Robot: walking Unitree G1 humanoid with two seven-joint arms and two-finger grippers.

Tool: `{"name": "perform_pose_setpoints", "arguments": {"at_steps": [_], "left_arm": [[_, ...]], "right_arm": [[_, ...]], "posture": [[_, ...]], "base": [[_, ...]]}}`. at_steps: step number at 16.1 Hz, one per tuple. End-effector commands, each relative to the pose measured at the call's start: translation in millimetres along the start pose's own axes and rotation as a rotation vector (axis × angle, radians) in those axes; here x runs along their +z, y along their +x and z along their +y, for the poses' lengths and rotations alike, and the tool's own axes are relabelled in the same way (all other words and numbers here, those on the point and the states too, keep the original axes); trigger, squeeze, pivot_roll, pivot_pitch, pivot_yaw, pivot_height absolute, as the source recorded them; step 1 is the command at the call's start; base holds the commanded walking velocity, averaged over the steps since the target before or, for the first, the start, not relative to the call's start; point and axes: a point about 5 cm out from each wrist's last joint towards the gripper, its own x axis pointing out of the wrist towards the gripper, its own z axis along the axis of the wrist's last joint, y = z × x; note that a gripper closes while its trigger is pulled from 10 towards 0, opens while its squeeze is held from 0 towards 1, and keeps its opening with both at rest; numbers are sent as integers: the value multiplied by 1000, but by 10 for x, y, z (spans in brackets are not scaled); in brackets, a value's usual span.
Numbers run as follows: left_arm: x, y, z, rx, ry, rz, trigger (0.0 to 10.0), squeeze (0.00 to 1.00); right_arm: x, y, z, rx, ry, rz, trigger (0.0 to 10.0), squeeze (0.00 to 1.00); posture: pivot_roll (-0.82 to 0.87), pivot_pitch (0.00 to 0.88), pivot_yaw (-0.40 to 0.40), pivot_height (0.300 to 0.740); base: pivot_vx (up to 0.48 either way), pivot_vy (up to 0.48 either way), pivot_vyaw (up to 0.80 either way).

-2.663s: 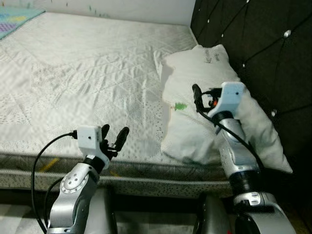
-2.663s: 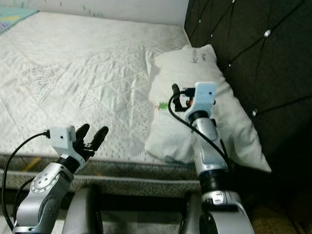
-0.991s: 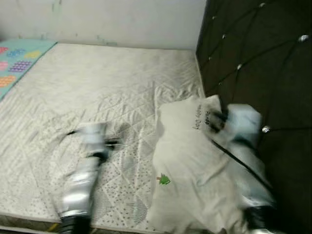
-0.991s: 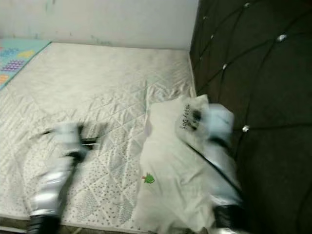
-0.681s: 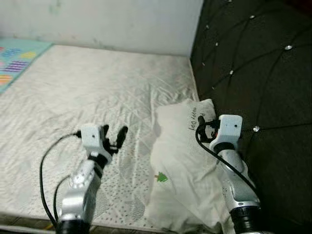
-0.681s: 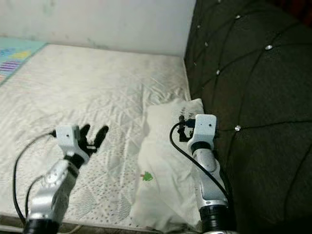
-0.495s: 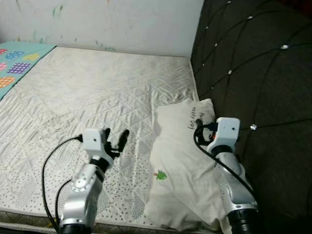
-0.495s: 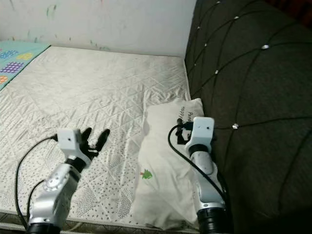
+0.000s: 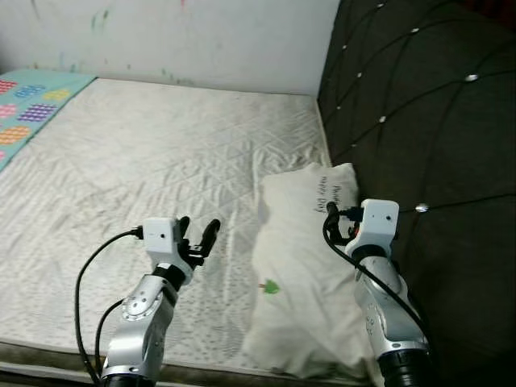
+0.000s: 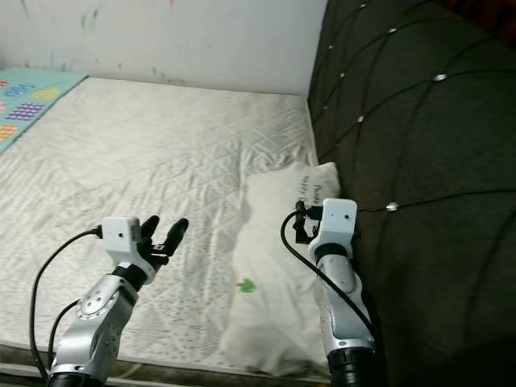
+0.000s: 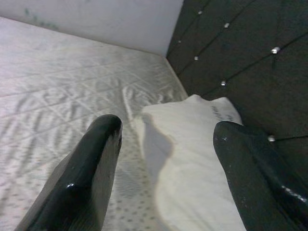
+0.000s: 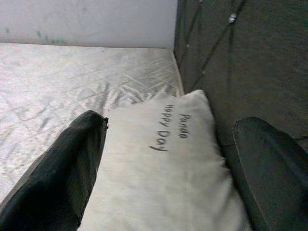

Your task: Clean up the room

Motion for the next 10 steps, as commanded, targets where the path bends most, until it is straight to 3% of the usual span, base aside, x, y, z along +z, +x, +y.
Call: {"name": "perform_pose_setpoints", "arguments": {"at_steps": [1,4,10], "left_arm": [[49,7,1,-5,-4,-12,10000,0],[45,11,-8,-7,-8,-11,10000,0],[41,15,-8,-4,-11,-12,10000,0]], "right_arm": [[50,29,8,-2,6,-10,10000,0],[67,37,-1,-2,3,-19,10000,0],[48,35,64,45,1,-5,10000,0]], "posture": [[-37,0,-6,740],[-40,0,-6,740],[-40,0,-13,740]], "base": [[0,341,0],[0,341,-292],[0,342,0]]}}
